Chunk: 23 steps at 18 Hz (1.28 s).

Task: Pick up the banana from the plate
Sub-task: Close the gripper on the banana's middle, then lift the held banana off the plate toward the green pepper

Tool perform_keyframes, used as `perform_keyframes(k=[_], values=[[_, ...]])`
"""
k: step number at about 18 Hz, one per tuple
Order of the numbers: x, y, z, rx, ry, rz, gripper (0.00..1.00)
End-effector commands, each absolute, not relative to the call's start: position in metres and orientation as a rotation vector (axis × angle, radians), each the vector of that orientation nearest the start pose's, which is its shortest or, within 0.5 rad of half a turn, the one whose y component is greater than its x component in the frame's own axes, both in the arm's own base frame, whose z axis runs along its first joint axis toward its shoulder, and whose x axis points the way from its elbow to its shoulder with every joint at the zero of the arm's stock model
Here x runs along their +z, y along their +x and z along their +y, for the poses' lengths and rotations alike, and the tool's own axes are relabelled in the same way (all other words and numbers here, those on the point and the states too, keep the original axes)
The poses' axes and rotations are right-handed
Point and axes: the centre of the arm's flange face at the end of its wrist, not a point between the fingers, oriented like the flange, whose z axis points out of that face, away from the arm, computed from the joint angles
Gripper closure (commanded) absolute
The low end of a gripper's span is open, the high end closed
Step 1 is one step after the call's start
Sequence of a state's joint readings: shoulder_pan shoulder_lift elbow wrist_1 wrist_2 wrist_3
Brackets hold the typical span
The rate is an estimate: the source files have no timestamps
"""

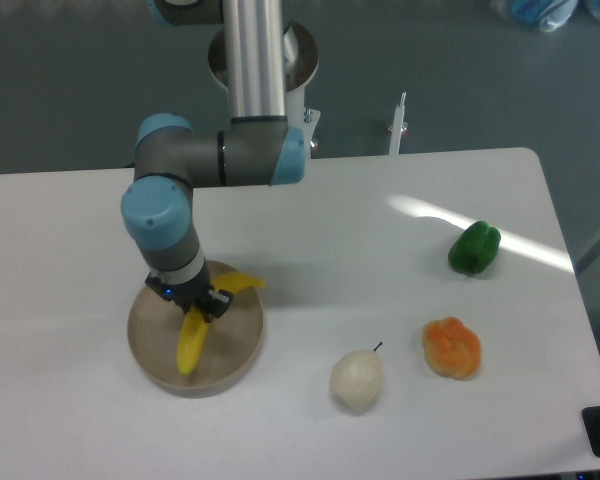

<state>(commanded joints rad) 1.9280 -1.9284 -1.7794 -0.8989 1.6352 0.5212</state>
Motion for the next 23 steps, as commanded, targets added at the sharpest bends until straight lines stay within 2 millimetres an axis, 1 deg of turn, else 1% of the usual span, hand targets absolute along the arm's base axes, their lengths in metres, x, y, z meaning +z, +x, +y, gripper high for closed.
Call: perform_keyframes(k=[2,4,5,6,8,10,11,13,17,19,21,23], values=[[0.279,-0.112,0.584,0.169,-3.057,0.253,0.82],[0.299,-0.150,0.566,0.184,-3.056,0.290,0.82],[0.306,-0.169,0.558,0.193,-3.051,0.339,0.82],[0.312,-0.190,0.550,0.210,-3.044,0.382,0.81],[0.321,-0.232,0.536,0.231,-3.037,0.410,0.81],[0.325,-0.266,0.521,0.245,-3.038,0.429,0.81],[0.328,-0.279,0.517,0.256,-3.037,0.433,0.81],[0.331,-0.298,0.508,0.265,-3.037,0.438,0.81],[0.333,-0.315,0.499,0.272,-3.028,0.473,0.81],[0.338,-0.319,0.499,0.289,-3.027,0.474,0.81],[0.333,-0.319,0.497,0.282,-3.035,0.477,0.81],[0.337,-0.321,0.497,0.288,-3.030,0.486,0.81]])
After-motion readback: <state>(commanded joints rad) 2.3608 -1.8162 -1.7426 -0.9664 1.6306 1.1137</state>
